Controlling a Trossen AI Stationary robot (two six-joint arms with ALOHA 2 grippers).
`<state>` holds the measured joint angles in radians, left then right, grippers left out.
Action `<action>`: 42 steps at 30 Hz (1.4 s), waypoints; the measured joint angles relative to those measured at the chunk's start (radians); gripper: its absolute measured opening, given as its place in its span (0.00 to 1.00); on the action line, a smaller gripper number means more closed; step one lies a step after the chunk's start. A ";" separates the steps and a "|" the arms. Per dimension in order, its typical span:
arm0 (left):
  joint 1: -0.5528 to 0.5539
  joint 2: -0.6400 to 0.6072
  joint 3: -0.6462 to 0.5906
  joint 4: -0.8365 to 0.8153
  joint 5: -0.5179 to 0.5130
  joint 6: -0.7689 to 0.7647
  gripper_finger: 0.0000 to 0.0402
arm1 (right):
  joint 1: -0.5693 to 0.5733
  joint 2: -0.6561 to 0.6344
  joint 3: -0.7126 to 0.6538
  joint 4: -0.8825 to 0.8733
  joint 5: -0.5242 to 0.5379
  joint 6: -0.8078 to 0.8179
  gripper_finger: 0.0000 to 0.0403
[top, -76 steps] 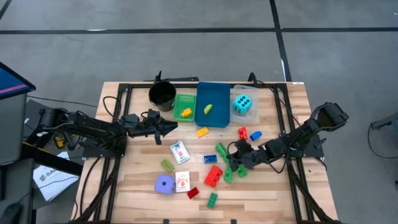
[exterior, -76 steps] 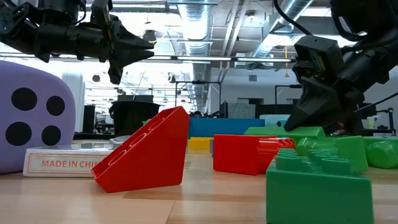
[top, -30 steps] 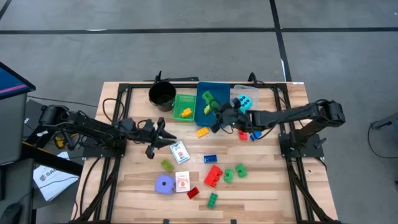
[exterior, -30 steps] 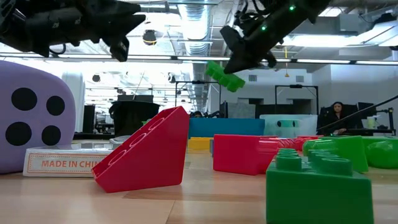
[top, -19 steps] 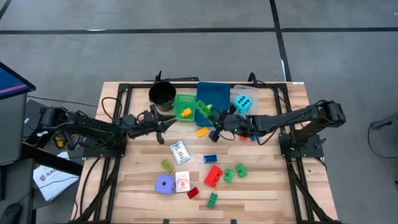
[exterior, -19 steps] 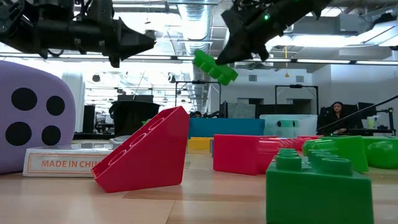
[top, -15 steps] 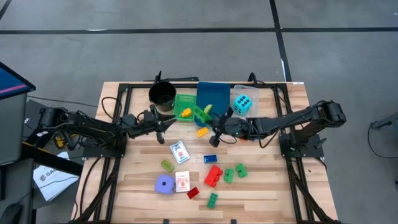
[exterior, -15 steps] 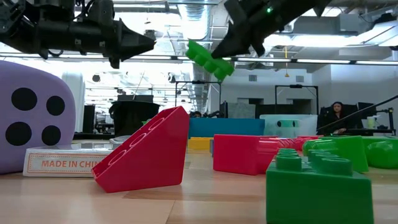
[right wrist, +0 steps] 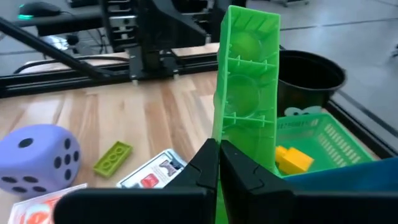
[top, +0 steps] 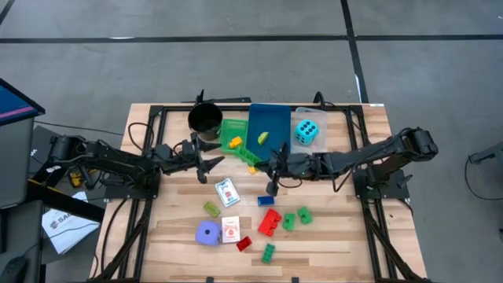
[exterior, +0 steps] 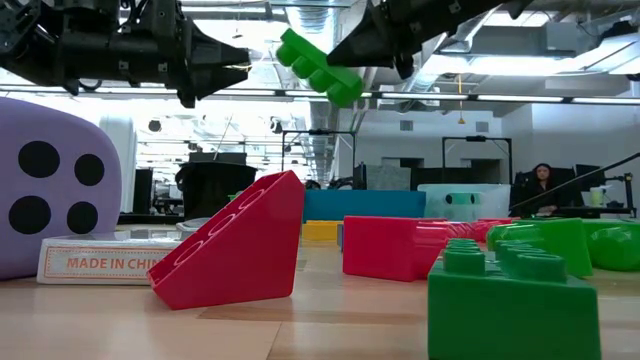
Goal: Pick & Place Toys
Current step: Put the large stud green game piece into the green bin
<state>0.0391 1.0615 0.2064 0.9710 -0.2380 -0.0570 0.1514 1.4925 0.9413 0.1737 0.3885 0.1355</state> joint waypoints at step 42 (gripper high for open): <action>-0.077 0.125 0.102 0.039 0.131 -0.123 0.74 | -0.038 0.288 0.227 0.073 -0.272 -0.088 0.00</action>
<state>-0.0383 1.1862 0.3080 1.0101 -0.1074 -0.1802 0.1132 1.7807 1.1687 0.2468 0.1170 0.0472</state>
